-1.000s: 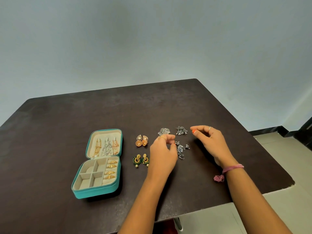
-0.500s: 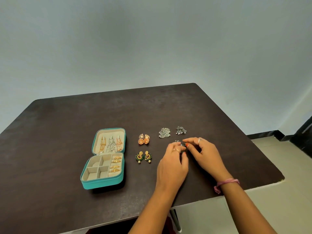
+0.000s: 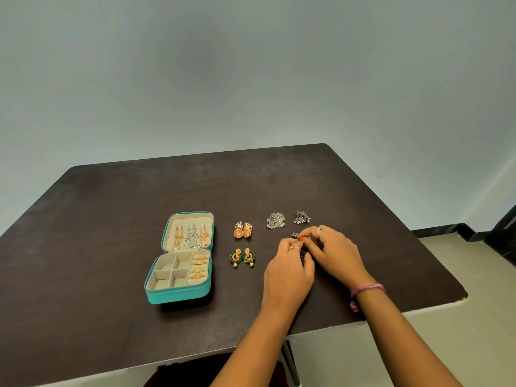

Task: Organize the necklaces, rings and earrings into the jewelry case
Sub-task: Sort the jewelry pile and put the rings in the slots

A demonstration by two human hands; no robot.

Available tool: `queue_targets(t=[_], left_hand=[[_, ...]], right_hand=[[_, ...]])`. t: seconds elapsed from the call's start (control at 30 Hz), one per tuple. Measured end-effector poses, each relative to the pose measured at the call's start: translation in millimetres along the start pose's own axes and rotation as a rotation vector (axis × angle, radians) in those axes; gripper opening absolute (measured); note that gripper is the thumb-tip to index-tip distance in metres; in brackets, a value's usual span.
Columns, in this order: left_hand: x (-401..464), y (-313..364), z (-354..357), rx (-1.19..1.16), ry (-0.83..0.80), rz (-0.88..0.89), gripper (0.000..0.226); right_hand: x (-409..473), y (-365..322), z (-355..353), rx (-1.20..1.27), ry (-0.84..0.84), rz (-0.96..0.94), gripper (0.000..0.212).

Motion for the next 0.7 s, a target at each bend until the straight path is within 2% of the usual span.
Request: queue_targets(t=[0.17,0.43,0.7], left_hand=[[-1,-1,0,-0.023,0.005,-0.015,0.031],[-2,-3,-1,-0.033,0.024,-0.034,0.029],[0,-10,-3,-0.14,0.048,-0.048,0.031]], right_hand=[[0,-1,-1,0.007,0.034,0.011,0.013],[-12,15,-16,0.644,0.283,-0.06,0.008],[-13,22,-14,0.779,0.305,-0.048,0.009]])
Point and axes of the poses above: each hand's wrist, its own x-axis towards the middle knuckle, its own z-axis out of the palm, y = z × x, the point moved 6 cm from there along x, towards the middle knuckle, and after that the axes turned 14 degrees about -y, right-handed, at the moved point
